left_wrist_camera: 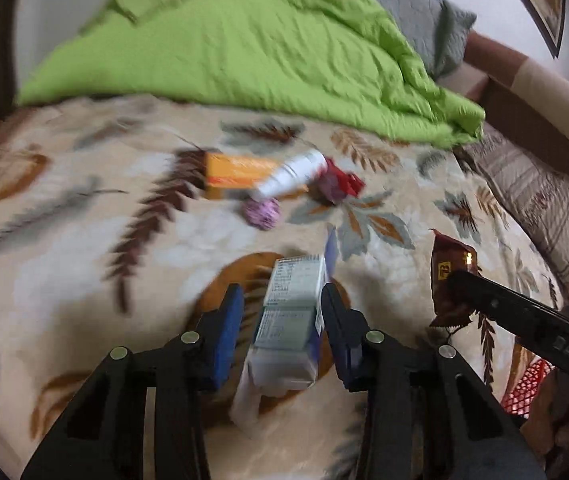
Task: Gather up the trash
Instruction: 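Lift the white medicine box with the left tool and adjust its grip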
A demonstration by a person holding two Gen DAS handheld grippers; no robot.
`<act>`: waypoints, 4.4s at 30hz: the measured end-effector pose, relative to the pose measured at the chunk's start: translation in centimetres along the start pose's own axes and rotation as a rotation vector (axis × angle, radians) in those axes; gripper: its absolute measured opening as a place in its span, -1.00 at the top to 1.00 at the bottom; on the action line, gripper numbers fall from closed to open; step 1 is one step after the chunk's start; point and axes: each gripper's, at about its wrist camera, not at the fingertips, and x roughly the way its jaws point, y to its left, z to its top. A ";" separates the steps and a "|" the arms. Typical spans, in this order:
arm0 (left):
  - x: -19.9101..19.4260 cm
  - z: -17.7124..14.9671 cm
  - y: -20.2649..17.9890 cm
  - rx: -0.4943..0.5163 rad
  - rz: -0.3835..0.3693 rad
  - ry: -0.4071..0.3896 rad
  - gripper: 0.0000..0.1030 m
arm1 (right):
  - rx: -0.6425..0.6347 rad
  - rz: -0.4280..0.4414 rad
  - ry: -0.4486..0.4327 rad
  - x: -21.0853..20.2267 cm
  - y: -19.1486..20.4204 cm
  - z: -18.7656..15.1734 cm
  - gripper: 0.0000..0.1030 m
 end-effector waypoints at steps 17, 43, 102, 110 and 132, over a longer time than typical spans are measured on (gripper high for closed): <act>1.7 -1.1 -2.6 0.071 -0.025 0.069 -0.36 | 0.058 -0.025 -0.060 -1.0 -0.8 -0.2 0.37; 1.1 -0.5 -0.3 0.047 0.179 -0.091 0.35 | -0.092 -0.058 -0.053 0.3 2.3 -0.6 0.38; 0.5 -0.6 -1.2 0.103 0.248 -0.151 0.25 | -0.108 -0.031 -0.062 0.2 2.5 -0.6 0.38; 0.5 -0.7 -1.4 0.103 0.250 -0.150 0.25 | -0.109 -0.032 -0.062 0.2 2.5 -0.6 0.38; 0.2 -0.9 -1.8 0.081 0.131 -0.137 0.25 | -0.014 0.008 -0.062 -1.4 0.7 -0.6 0.38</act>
